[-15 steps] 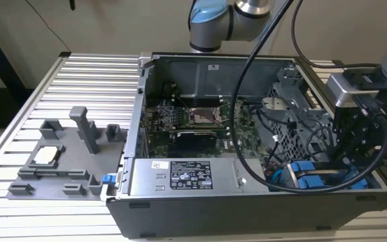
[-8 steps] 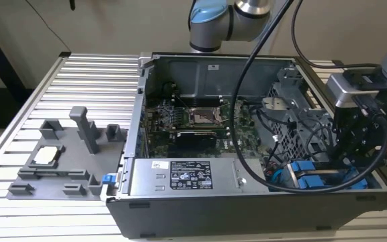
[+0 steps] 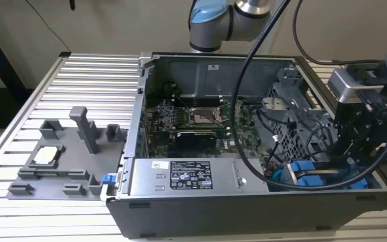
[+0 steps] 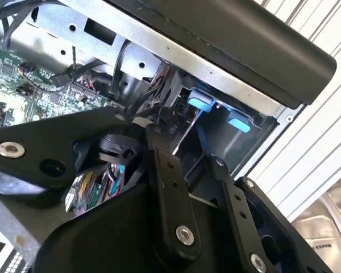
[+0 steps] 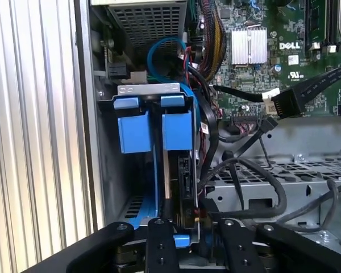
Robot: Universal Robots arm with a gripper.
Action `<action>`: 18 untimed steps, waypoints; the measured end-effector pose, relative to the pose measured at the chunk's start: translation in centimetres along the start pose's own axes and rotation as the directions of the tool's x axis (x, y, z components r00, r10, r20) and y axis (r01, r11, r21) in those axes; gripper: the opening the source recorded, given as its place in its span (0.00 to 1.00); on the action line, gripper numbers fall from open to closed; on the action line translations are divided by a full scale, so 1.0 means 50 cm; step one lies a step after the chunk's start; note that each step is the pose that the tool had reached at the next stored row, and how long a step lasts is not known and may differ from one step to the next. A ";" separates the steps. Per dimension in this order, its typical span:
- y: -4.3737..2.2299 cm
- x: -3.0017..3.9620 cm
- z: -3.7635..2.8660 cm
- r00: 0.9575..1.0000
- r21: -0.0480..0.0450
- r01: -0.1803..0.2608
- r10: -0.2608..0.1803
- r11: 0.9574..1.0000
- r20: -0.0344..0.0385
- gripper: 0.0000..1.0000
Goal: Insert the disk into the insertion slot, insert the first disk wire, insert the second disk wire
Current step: 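Insert the first disk wire, then insert the second disk wire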
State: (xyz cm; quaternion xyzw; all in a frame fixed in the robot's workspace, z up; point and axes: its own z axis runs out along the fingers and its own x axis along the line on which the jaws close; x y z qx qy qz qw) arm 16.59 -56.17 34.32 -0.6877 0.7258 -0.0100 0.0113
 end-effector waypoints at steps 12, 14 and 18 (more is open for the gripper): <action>-0.003 0.000 -0.085 1.000 0.000 0.000 0.000 1.000 0.000 0.34; -0.003 0.000 -0.085 1.000 0.000 0.000 0.000 1.000 0.000 0.34; -0.002 -0.006 -0.086 1.000 0.000 0.000 0.000 1.000 0.000 0.34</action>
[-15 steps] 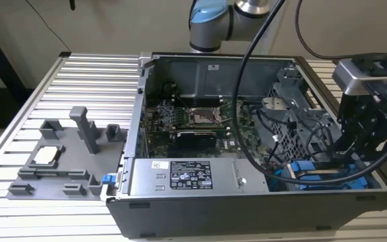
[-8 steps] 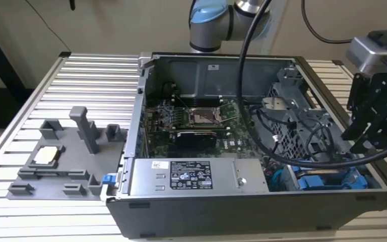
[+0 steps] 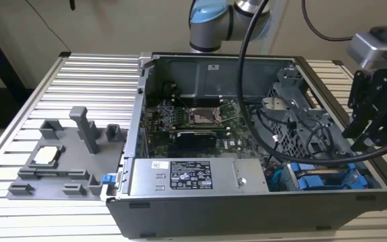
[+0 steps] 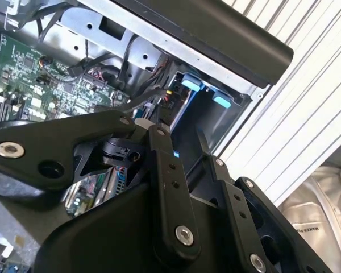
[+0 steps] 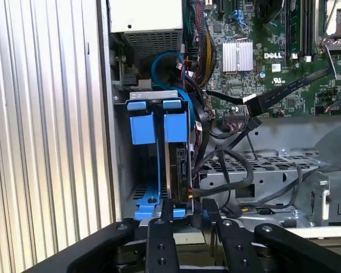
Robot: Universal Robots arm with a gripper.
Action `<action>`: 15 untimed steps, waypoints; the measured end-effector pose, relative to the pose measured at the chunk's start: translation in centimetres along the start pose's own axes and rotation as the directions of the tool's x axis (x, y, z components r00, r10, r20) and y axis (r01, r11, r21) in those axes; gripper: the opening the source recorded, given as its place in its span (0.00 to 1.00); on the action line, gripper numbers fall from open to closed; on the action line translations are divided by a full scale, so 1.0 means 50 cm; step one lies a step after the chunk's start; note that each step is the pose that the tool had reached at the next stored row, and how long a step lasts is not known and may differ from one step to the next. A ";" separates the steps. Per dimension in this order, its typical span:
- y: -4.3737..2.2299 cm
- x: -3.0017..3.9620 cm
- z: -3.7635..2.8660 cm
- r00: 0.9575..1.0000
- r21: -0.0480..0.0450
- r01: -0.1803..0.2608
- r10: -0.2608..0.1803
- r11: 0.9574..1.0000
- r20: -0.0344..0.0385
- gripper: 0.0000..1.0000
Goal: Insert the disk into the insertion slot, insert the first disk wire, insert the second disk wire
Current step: 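Insert the second disk wire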
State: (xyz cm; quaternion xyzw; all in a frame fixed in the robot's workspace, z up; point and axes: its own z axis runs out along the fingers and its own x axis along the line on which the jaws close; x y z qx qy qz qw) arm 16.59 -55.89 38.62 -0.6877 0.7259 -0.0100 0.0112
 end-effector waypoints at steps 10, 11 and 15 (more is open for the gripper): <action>0.003 -0.057 0.000 1.000 0.000 -0.001 0.001 1.000 0.000 0.34; 0.003 -0.063 0.000 1.000 0.000 -0.001 0.001 1.000 0.000 0.34; 0.005 -0.087 0.000 1.000 0.000 -0.001 0.001 1.000 0.000 0.34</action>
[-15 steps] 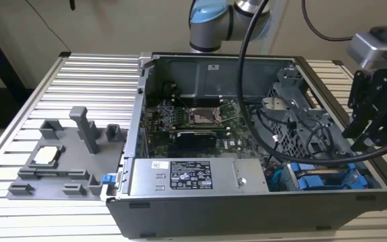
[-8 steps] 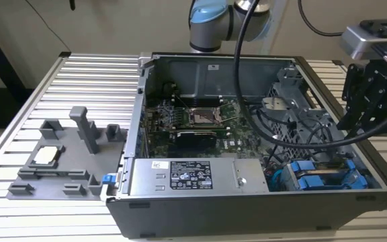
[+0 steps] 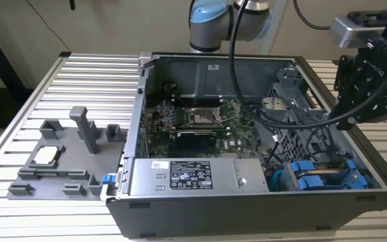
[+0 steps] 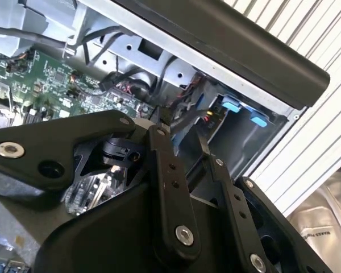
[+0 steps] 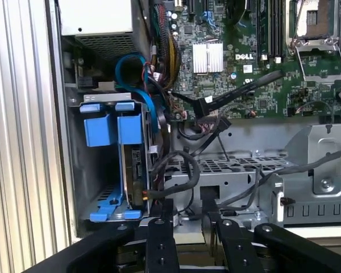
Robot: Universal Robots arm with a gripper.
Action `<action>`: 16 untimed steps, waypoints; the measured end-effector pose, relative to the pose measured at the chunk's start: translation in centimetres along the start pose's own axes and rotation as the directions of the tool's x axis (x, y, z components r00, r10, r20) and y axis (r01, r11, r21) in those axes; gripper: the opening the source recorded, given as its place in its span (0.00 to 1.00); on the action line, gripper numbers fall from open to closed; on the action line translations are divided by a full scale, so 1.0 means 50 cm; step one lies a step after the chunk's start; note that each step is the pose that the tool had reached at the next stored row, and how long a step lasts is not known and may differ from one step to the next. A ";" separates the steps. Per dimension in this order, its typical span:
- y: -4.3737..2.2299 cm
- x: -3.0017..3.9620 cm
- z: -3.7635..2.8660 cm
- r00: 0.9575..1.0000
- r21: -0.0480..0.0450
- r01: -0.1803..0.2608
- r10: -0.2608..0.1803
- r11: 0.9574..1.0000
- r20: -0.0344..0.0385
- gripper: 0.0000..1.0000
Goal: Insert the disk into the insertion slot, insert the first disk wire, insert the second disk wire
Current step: 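Insert the second disk wire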
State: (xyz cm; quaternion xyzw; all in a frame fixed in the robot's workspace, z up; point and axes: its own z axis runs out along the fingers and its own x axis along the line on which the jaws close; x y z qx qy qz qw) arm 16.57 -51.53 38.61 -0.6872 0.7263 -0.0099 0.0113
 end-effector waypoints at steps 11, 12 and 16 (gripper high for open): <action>0.070 0.000 -0.001 1.000 0.000 0.000 0.000 1.000 0.000 0.34; 0.078 0.000 -0.002 1.000 0.000 0.000 0.000 1.000 0.000 0.34; 0.109 0.002 -0.002 1.000 0.000 0.001 -0.001 1.000 -0.001 0.34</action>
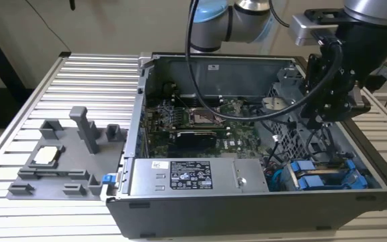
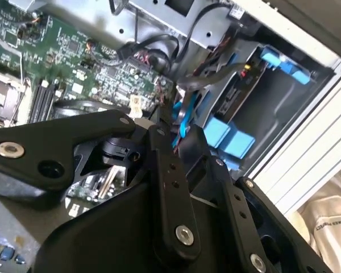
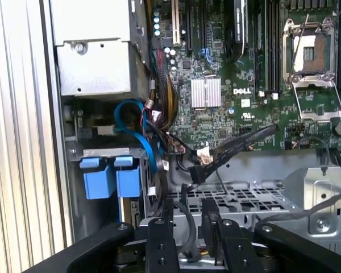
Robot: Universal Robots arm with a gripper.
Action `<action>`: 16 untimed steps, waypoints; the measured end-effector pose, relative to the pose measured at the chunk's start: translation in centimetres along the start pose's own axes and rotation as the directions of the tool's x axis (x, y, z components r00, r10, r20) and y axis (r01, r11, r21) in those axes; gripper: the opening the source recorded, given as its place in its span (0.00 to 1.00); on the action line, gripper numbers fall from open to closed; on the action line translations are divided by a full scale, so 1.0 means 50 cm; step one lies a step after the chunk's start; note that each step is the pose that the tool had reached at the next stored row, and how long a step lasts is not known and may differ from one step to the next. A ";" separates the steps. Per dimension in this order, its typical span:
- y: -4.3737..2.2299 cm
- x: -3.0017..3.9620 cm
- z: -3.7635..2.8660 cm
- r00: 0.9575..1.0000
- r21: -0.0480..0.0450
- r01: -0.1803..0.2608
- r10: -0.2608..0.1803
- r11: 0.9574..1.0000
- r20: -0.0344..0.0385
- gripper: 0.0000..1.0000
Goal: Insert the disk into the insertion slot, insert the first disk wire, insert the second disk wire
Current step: 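Insert the second disk wire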
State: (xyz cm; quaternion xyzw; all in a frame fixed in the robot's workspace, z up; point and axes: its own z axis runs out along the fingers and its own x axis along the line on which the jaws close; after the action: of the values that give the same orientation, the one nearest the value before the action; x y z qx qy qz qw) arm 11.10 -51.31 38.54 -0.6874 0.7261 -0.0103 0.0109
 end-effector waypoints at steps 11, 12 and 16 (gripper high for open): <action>0.031 -0.018 0.013 0.999 0.015 0.035 -0.035 0.999 -0.040 0.34; 0.035 -0.020 0.015 0.999 0.020 0.036 -0.035 0.999 -0.040 0.34; 0.041 -0.022 0.018 0.998 0.033 0.050 -0.048 0.998 -0.044 0.34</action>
State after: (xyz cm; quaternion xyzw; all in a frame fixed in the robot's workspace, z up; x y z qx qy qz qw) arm 9.14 -50.07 37.60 -0.7043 0.7089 -0.0379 0.0068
